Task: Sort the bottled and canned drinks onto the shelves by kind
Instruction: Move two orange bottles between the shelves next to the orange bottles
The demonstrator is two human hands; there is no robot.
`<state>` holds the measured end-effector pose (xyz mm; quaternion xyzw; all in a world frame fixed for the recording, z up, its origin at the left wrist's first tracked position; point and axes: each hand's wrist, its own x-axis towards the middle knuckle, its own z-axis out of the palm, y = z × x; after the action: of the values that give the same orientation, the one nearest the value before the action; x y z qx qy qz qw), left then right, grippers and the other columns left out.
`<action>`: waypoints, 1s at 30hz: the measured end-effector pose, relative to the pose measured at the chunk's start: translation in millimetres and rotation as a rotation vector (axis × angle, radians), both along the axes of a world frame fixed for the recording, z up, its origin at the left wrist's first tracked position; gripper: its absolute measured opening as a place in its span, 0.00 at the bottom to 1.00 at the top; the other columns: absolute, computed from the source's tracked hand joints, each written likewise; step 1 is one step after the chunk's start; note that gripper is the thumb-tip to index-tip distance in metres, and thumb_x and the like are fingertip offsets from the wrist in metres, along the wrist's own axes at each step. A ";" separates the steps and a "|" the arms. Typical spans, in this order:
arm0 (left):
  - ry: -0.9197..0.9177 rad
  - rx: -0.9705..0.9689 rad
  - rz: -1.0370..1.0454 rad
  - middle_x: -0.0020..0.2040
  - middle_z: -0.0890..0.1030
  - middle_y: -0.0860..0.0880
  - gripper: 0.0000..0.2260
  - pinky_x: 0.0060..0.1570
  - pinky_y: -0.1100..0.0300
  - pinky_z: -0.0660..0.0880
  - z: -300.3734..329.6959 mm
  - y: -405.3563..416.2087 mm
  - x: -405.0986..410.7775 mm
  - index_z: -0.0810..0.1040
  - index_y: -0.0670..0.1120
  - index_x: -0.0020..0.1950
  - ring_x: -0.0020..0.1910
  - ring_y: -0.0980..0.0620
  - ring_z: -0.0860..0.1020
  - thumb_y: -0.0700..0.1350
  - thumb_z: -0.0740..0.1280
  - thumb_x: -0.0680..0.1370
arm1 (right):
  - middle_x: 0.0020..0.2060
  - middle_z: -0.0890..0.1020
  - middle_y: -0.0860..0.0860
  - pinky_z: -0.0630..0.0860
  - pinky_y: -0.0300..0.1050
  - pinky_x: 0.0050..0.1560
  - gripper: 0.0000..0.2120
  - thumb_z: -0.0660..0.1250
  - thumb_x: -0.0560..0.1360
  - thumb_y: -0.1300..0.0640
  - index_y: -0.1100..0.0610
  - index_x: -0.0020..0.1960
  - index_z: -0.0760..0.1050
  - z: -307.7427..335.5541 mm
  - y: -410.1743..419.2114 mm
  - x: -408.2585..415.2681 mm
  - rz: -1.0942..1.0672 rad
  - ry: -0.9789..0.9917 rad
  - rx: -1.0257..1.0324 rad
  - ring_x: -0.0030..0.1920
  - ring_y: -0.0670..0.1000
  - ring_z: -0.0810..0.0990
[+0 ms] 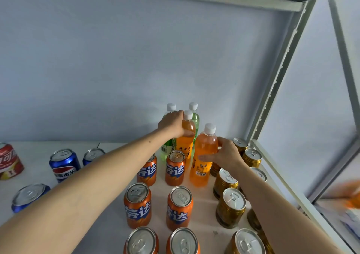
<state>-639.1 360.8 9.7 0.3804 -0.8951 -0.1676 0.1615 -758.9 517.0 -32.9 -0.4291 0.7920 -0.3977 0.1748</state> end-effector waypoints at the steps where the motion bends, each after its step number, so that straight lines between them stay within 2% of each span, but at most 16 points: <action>1: -0.010 -0.018 -0.001 0.52 0.79 0.50 0.31 0.47 0.52 0.78 0.0 1.5 -0.8 0.71 0.47 0.58 0.49 0.49 0.79 0.61 0.77 0.64 | 0.48 0.83 0.50 0.76 0.41 0.43 0.26 0.82 0.61 0.51 0.53 0.56 0.77 -0.7 1.7 -0.4 0.003 -0.001 -0.001 0.49 0.50 0.81; 4: 0.003 0.004 -0.034 0.49 0.80 0.51 0.32 0.45 0.54 0.79 -1.2 9.4 -3.7 0.72 0.49 0.57 0.45 0.50 0.79 0.61 0.78 0.61 | 0.47 0.82 0.48 0.78 0.42 0.45 0.27 0.83 0.60 0.48 0.52 0.54 0.77 -0.7 7.0 -1.4 -0.015 -0.002 0.003 0.48 0.50 0.81; 6: 0.024 0.025 -0.055 0.47 0.80 0.52 0.30 0.41 0.58 0.75 -1.4 14.0 -5.5 0.72 0.49 0.58 0.44 0.51 0.79 0.58 0.78 0.63 | 0.47 0.83 0.48 0.78 0.41 0.43 0.29 0.83 0.59 0.47 0.52 0.56 0.78 1.2 9.9 -3.1 -0.032 -0.005 0.004 0.47 0.49 0.81; 8: 0.050 0.036 -0.059 0.48 0.80 0.51 0.27 0.39 0.59 0.73 -2.1 17.0 -6.1 0.72 0.49 0.58 0.44 0.51 0.79 0.55 0.79 0.64 | 0.46 0.83 0.48 0.77 0.40 0.41 0.27 0.82 0.59 0.47 0.52 0.54 0.77 6.3 14.8 -4.5 -0.037 0.003 -0.006 0.45 0.48 0.81; 10: 0.097 0.056 -0.030 0.52 0.80 0.51 0.29 0.46 0.56 0.76 -0.9 19.2 -3.4 0.73 0.49 0.60 0.49 0.49 0.79 0.54 0.79 0.63 | 0.45 0.83 0.48 0.76 0.40 0.40 0.25 0.82 0.59 0.47 0.51 0.51 0.77 14.6 19.7 -5.1 -0.036 0.022 -0.019 0.44 0.47 0.81; 13: 0.195 0.074 0.009 0.55 0.81 0.49 0.30 0.53 0.51 0.78 6.9 24.7 3.4 0.75 0.47 0.60 0.53 0.47 0.80 0.53 0.79 0.62 | 0.44 0.83 0.49 0.81 0.47 0.45 0.24 0.82 0.59 0.47 0.52 0.51 0.78 27.7 26.9 -5.8 -0.035 0.055 -0.033 0.45 0.50 0.82; 17: 0.364 0.079 -0.004 0.58 0.82 0.47 0.30 0.52 0.57 0.75 34.8 33.9 13.3 0.77 0.46 0.61 0.56 0.47 0.79 0.51 0.81 0.63 | 0.42 0.84 0.49 0.83 0.53 0.47 0.23 0.83 0.58 0.48 0.51 0.48 0.78 48.6 37.4 -5.3 -0.043 0.033 -0.111 0.43 0.51 0.84; 22: 0.513 0.048 -0.075 0.61 0.81 0.46 0.32 0.52 0.60 0.70 84.9 55.0 32.9 0.76 0.44 0.64 0.58 0.48 0.78 0.48 0.81 0.63 | 0.44 0.85 0.51 0.83 0.57 0.47 0.33 0.81 0.51 0.43 0.56 0.52 0.80 84.2 59.9 4.9 -0.078 0.028 -0.218 0.44 0.54 0.85; 26: 0.540 0.013 -0.127 0.61 0.81 0.47 0.33 0.53 0.58 0.72 119.4 70.6 52.8 0.76 0.44 0.64 0.59 0.48 0.78 0.50 0.81 0.62 | 0.46 0.85 0.51 0.83 0.55 0.48 0.25 0.82 0.58 0.48 0.54 0.51 0.79 112.0 86.6 22.3 -0.125 0.057 -0.286 0.45 0.53 0.85; 28: 0.555 0.024 -0.167 0.61 0.80 0.46 0.33 0.55 0.55 0.74 131.1 80.6 64.4 0.76 0.44 0.65 0.59 0.47 0.78 0.49 0.81 0.63 | 0.44 0.85 0.51 0.83 0.55 0.47 0.23 0.83 0.58 0.50 0.53 0.48 0.79 122.0 103.1 31.8 -0.163 0.052 -0.308 0.43 0.53 0.85; 30: 0.558 0.048 -0.219 0.61 0.80 0.46 0.33 0.57 0.52 0.76 139.3 92.7 75.2 0.76 0.44 0.65 0.59 0.47 0.78 0.49 0.82 0.62 | 0.43 0.85 0.51 0.84 0.56 0.45 0.25 0.83 0.55 0.49 0.54 0.48 0.80 129.3 122.7 42.4 -0.221 0.036 -0.318 0.42 0.53 0.85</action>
<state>-564.0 453.5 149.0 0.2244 -0.8476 -0.3033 0.3733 -716.4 639.6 96.4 -0.3690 0.7644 -0.5267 0.0457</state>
